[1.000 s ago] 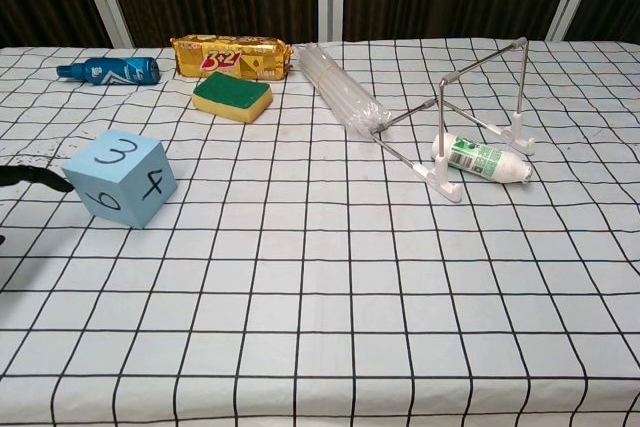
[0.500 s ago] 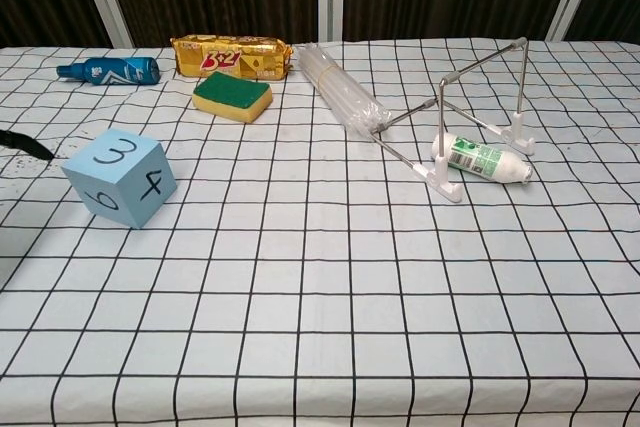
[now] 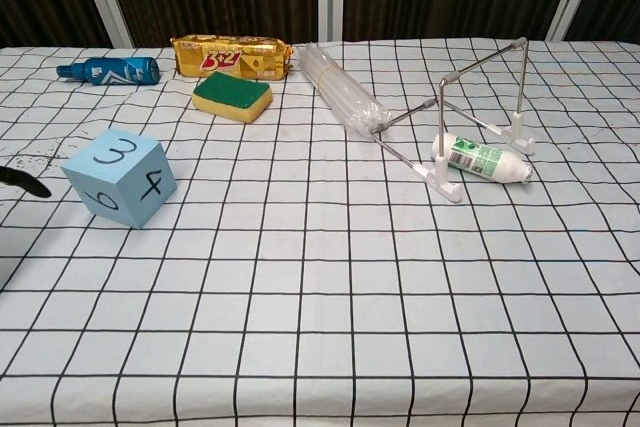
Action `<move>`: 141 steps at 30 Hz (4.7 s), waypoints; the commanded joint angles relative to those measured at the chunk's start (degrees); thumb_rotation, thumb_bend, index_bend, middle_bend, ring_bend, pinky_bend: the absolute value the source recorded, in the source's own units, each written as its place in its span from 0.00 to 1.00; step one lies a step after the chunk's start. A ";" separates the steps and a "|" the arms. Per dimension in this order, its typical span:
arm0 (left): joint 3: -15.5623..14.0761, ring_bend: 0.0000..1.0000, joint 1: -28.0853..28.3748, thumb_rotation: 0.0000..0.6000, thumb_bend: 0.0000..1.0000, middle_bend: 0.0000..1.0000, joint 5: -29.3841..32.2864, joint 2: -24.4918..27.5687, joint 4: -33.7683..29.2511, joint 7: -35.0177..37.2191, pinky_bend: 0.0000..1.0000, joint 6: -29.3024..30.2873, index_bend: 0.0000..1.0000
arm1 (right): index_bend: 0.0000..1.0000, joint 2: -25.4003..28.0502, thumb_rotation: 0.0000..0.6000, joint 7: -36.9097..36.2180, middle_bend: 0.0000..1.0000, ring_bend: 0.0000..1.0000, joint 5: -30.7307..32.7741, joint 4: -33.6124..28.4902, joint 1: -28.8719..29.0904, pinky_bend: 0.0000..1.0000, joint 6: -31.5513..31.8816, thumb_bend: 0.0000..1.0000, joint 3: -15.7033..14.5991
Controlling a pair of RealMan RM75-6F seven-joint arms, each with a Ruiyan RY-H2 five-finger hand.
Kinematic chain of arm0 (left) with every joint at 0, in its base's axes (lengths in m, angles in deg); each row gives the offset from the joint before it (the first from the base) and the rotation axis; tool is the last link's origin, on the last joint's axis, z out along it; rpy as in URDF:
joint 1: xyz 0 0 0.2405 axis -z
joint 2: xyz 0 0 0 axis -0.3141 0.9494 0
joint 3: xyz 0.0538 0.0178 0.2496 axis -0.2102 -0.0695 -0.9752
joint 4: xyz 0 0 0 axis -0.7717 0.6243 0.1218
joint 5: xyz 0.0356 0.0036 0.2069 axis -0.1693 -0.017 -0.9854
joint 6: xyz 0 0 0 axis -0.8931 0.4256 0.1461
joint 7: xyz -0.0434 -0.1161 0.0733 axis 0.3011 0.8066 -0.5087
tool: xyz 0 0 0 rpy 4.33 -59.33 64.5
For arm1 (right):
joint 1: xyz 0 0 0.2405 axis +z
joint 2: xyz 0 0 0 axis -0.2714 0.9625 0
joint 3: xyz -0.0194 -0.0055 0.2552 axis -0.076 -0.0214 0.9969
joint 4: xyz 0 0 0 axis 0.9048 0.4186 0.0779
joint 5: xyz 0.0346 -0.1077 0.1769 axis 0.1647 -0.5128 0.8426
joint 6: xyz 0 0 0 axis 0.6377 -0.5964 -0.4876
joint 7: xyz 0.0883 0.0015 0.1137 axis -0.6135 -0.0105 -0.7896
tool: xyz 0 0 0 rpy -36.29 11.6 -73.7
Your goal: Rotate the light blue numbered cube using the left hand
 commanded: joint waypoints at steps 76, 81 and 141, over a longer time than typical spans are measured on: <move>5.56 0.93 25.45 1.00 0.60 0.86 7.13 -0.93 18.87 10.36 0.91 -26.73 0.11 | 0.00 -1.25 1.00 8.39 0.00 0.00 6.05 -2.38 2.63 0.00 -3.26 0.24 1.66; 5.26 0.93 27.08 1.00 0.60 0.86 6.87 -0.90 19.16 10.19 0.91 -27.96 0.13 | 0.00 -1.56 1.00 9.32 0.00 0.00 6.77 -2.51 3.17 0.00 -3.98 0.24 1.73; 3.97 0.93 32.93 1.00 0.60 0.86 4.40 -5.49 13.69 8.95 0.91 -21.96 0.12 | 0.00 -2.55 1.00 7.87 0.00 0.00 7.24 -0.78 3.96 0.00 -4.61 0.25 1.21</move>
